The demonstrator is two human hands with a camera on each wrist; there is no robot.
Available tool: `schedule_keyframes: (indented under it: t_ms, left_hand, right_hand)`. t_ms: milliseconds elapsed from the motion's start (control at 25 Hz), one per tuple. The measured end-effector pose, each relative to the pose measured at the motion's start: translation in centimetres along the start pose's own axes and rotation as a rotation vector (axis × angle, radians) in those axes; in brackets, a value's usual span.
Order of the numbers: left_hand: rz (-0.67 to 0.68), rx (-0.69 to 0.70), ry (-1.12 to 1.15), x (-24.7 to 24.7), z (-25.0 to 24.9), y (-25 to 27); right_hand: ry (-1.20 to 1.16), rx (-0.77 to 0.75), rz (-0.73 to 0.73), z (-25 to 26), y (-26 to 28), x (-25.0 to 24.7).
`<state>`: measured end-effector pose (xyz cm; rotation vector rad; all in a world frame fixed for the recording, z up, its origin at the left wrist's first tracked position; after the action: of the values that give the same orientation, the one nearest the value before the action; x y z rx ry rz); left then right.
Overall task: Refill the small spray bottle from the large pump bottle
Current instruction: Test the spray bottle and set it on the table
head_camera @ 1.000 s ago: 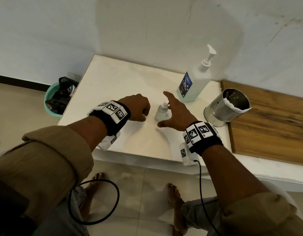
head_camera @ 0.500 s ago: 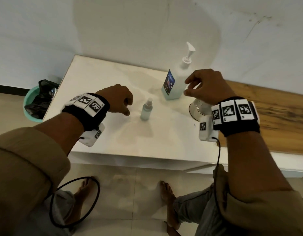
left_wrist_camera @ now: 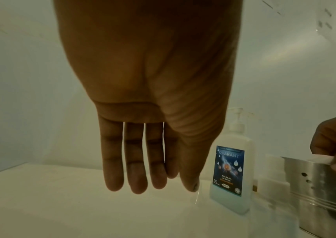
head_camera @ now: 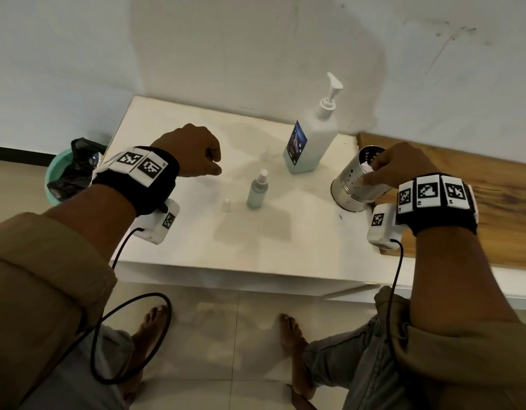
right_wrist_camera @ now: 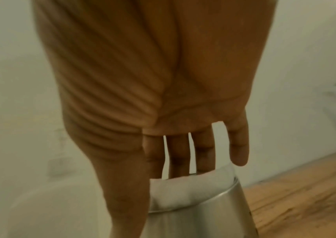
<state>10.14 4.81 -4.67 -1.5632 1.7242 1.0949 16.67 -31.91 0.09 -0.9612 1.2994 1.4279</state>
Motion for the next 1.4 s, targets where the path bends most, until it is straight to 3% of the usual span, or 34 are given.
schedule_keyframes:
  t_ms: [200,400,680,840,1120,1400]
  left_hand:
    - [-0.004,0.001,0.003,-0.3,0.0,0.1]
    - [-0.057,-0.029,0.004,-1.3,0.5,-0.1]
    - [-0.178,-0.091,-0.010,-3.8,1.6,0.5]
    - [-0.253,-0.109,-0.027,-5.1,2.0,1.4]
    - [-0.281,-0.146,-0.011,-6.7,4.2,2.8]
    - [-0.317,-0.184,0.029,-8.3,5.8,3.1]
  right_hand:
    - [-0.142,-0.006,-0.116,-0.6,0.9,-1.7]
    - [-0.321,-0.053,-0.352,1.4,2.4,-6.1]
    - [-0.497,-0.237,-0.521,8.8,4.0,-8.5]
    - [-0.324,-0.378,-0.653,15.8,4.8,-7.0]
    - [0.134,-0.454,-0.566,25.2,2.0,0.8]
    - [0.375,-0.592,-0.285,30.5,1.8,8.7]
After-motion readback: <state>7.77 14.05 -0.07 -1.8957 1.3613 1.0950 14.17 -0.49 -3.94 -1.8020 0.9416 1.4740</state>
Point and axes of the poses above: each hand's wrist, its own y-axis away from the middle knuckle, its own x-axis out of the palm, z = x × y, the point moved 8 cm from there along -y, towards the middle knuckle, and after that the axes turned 7 degrees about y, right-handed, at the moved point
